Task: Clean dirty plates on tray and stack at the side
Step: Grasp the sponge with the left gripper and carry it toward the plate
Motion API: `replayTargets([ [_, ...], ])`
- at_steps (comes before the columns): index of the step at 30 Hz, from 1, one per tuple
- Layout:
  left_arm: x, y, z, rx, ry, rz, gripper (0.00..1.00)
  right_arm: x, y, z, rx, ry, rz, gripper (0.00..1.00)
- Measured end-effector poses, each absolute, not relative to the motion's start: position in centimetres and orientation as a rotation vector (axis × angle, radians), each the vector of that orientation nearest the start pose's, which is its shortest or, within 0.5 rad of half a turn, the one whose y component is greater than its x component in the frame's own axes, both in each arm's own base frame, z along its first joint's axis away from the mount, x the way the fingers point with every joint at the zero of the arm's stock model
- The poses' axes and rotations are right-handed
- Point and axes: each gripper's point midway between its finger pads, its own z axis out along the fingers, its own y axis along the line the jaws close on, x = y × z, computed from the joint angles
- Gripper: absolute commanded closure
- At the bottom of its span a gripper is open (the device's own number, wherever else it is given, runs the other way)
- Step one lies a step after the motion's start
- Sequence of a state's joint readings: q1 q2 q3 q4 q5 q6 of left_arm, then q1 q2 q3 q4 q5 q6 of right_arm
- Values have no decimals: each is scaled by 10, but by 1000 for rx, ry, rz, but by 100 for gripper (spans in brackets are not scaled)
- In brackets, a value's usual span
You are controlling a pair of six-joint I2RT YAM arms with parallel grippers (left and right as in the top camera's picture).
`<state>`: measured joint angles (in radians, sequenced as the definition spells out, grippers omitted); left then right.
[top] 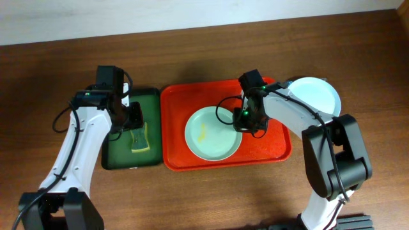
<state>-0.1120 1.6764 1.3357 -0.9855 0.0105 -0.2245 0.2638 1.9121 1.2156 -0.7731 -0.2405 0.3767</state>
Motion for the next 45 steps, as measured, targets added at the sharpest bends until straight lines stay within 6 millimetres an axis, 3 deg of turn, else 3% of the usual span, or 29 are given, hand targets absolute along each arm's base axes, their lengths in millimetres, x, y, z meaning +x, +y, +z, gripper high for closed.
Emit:
replayTargets([
  [3,356,-41,112,-161,2894,-69,50,336,133,12,153,3091,406,96],
  [12,362,-37,94,-165,2868,-37,52,337,134,12,151,3088,407,96],
  [14,362,-37,81,-166,2902,-29,52,337,134,12,151,3088,407,96],
  [17,356,-37,46,-170,3007,-4,55,337,134,12,151,3087,407,96],
  [19,354,-37,38,-171,3029,1,57,337,134,12,151,3087,407,96],
  [31,347,-36,19,-173,3061,5,62,337,134,12,151,3087,407,96],
  [33,348,-36,17,-173,3052,2,63,337,134,12,151,3088,407,89],
  [35,350,-37,12,-172,3037,-8,70,337,133,12,153,3088,405,74],
  [36,348,-37,9,-171,3038,-8,85,337,133,11,155,3088,403,73],
  [37,347,-37,7,-175,3037,-10,92,337,133,11,152,3088,398,74],
  [38,347,-38,6,-173,3035,-14,100,337,133,11,145,3088,399,94],
  [43,346,-37,7,-174,3041,-12,100,337,134,12,145,3088,408,96],
  [45,346,-36,17,-176,3070,11,100,338,135,12,144,3082,421,96],
])
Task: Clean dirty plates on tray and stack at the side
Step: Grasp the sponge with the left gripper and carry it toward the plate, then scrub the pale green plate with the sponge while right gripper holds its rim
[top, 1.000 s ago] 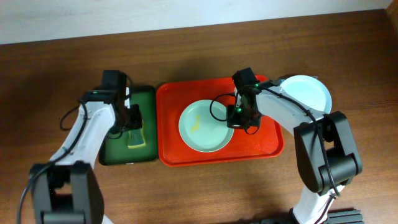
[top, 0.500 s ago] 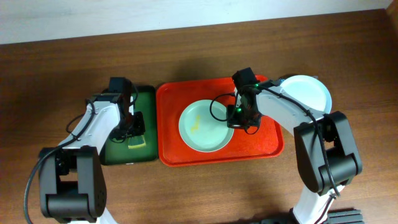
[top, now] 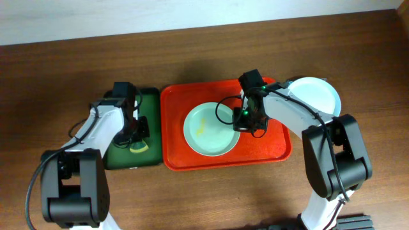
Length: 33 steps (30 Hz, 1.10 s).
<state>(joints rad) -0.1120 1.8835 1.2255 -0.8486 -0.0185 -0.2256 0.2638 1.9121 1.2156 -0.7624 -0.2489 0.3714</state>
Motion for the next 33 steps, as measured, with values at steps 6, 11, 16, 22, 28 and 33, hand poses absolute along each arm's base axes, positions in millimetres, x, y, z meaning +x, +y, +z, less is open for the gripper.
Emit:
replayTargets([
  [6,382,-33,80,-175,2994,54,100,340,137,13,181,3073,438,59],
  [11,383,-31,84,-175,2993,74,100,344,141,14,171,3056,469,85],
  [16,383,-31,84,-175,2994,74,100,345,142,14,172,3052,479,96],
  [22,383,-34,84,-154,2988,93,100,349,148,17,161,3030,527,96],
  [28,387,-67,86,32,2943,163,100,347,155,20,154,3032,599,96],
  [33,391,-120,88,120,2913,-88,100,346,156,20,154,3032,606,96],
])
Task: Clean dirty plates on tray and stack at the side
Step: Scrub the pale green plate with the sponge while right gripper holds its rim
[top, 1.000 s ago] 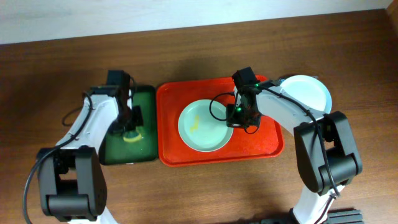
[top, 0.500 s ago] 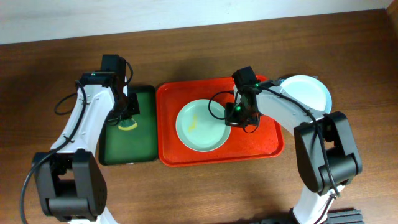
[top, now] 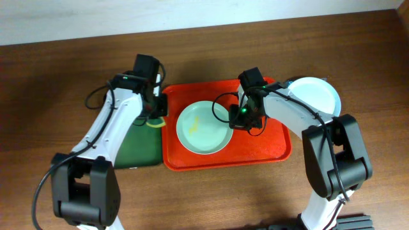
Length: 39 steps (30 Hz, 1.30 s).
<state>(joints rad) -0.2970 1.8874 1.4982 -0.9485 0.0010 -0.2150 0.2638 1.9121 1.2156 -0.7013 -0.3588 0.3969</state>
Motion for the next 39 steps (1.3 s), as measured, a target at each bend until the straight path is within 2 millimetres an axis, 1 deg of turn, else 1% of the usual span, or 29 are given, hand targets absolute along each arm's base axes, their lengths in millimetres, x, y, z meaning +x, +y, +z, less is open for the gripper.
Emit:
replayTargets([
  [3,387,-149,89,163,2897,-164,100,347,157,20,152,3029,611,96],
  [6,385,-176,88,222,2872,-203,100,347,157,20,152,3029,611,96],
  [7,384,-190,83,253,2864,-217,100,347,157,20,152,3029,611,96],
  [9,386,-204,73,286,2854,-231,100,347,157,20,152,3029,611,96],
  [10,385,-209,63,299,2869,-225,100,347,157,20,152,3029,611,96],
  [12,383,-211,45,315,2900,-193,100,347,157,20,152,3029,611,96],
  [16,380,-207,16,317,2953,-120,100,347,157,20,152,3029,611,96],
  [17,380,-209,12,317,2963,-130,100,347,157,20,152,3029,611,96],
  [20,379,-218,8,322,2982,-200,100,347,156,19,154,3032,602,96],
  [24,372,-240,10,354,3001,-407,100,346,155,17,156,3038,596,96],
  [26,368,-251,15,369,3016,-508,100,346,155,17,157,3038,596,96],
  [28,366,-253,21,364,3030,-553,100,347,156,18,154,3035,604,96],
  [30,378,-253,35,343,2999,-594,100,347,156,18,154,3035,605,96],
  [32,384,-242,47,314,2978,-572,100,347,156,18,155,3035,605,96],
  [34,390,-230,59,291,2951,-498,100,347,156,18,155,3035,605,96],
  [36,393,-225,59,289,2940,-434,100,347,156,18,154,3035,605,96],
  [39,393,-224,48,304,2923,-365,100,347,156,18,154,3034,605,96],
])
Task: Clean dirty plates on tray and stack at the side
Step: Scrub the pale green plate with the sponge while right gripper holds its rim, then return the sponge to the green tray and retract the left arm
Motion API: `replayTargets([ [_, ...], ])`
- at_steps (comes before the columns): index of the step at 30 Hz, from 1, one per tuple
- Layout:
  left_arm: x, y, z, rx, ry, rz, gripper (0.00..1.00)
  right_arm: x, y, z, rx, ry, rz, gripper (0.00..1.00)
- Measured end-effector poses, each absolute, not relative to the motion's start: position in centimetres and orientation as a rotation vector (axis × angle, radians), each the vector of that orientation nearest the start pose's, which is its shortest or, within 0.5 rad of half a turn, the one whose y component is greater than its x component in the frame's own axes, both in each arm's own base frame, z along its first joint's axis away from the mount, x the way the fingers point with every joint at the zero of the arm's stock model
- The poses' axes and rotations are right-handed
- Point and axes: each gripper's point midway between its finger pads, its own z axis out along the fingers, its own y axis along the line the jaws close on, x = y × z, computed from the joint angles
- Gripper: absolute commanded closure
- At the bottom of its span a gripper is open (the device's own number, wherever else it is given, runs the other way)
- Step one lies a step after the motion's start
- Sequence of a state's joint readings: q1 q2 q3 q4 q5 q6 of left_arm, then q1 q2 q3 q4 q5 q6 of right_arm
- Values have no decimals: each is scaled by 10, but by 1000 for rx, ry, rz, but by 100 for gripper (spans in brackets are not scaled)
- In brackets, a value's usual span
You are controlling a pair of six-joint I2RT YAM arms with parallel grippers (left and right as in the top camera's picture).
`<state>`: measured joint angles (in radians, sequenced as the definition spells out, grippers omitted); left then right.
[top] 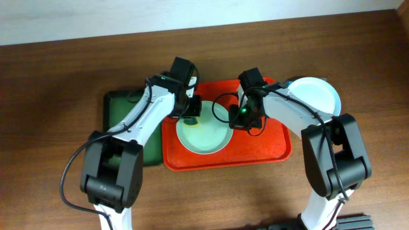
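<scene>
A pale green plate [209,137] lies on the red tray [271,152]. My left gripper [192,115] is over the plate's upper left part, shut on a yellow-green sponge [192,121] that peeks out beneath it. My right gripper [240,119] is at the plate's right rim and looks shut on it. The plate surface under the left gripper is hidden. A clean white plate [317,96] lies on the table just right of the tray.
A dark green tray [121,112] sits left of the red tray, partly under my left arm. The wooden table [64,70] runs all round, with a pale wall strip along the back edge.
My left gripper has moved right with the sponge, from the red tray's left edge to over the plate's upper left. The yellow smear on the plate no longer shows. My right gripper is unchanged.
At first my left gripper was over the sponge in the green tray and the right one held the smeared plate's rim. Then the left was down on the sponge. Later it held the sponge at the red tray's edge, the plate shifted left. Now the sponge is on the plate.
</scene>
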<state>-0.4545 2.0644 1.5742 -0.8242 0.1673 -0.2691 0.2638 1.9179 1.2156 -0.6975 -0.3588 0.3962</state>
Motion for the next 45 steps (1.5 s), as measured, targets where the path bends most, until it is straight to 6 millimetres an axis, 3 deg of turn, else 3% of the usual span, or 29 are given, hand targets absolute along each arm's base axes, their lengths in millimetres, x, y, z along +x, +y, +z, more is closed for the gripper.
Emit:
replayTargets([
  [4,381,-220,16,285,2922,-244,100,347,157,18,154,3034,609,96],
  [8,377,-219,10,251,2903,-256,100,347,157,18,154,3034,609,96],
  [11,367,-227,9,249,2929,-378,100,346,156,18,155,3038,603,96],
  [16,343,-264,15,308,2958,-755,100,347,156,18,155,3035,603,96],
  [19,340,-270,28,309,2979,-813,100,347,156,18,153,3032,606,96],
  [21,356,-266,46,290,2951,-762,100,348,157,18,153,3031,608,96],
  [25,374,-231,65,228,2907,-468,100,347,157,18,153,3031,610,96],
  [28,378,-219,56,215,2906,-342,100,347,157,18,154,3031,610,96],
  [32,370,-215,10,220,3006,-263,100,347,157,18,152,3031,610,96],
  [33,369,-217,8,223,3013,-276,100,347,156,18,153,3032,605,96],
  [40,341,-254,17,293,3086,-610,100,347,156,18,153,3032,604,96],
  [42,340,-249,26,286,3085,-586,100,348,156,18,152,3031,605,96],
  [45,352,-214,65,199,3023,-467,100,347,156,18,154,3032,607,96],
])
